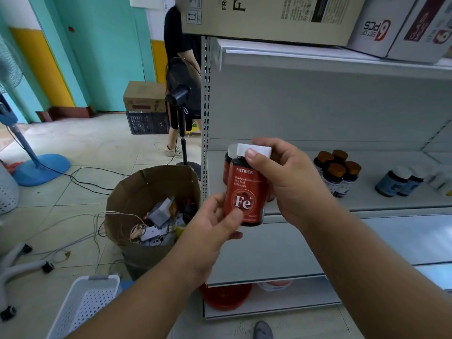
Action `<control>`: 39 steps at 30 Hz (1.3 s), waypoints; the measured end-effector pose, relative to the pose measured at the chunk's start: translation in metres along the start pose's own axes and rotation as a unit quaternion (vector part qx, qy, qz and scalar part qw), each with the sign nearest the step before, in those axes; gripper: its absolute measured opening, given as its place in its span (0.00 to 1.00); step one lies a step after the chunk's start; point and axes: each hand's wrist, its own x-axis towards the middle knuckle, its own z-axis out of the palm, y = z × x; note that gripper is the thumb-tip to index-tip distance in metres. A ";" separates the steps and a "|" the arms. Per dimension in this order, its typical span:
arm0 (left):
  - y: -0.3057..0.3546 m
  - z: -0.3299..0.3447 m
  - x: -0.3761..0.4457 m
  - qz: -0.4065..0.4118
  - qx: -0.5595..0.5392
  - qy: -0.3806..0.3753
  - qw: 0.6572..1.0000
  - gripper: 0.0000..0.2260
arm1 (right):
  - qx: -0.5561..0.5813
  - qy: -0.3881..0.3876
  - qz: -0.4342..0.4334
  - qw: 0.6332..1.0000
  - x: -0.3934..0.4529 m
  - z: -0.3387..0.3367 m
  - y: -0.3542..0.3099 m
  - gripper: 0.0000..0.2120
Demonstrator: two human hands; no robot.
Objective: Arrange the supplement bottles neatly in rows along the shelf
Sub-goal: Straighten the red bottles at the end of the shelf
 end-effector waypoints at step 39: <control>0.070 0.032 0.033 -0.185 0.112 -0.045 0.975 0.37 | -0.030 -0.060 0.236 0.969 0.053 -0.040 0.011 0.29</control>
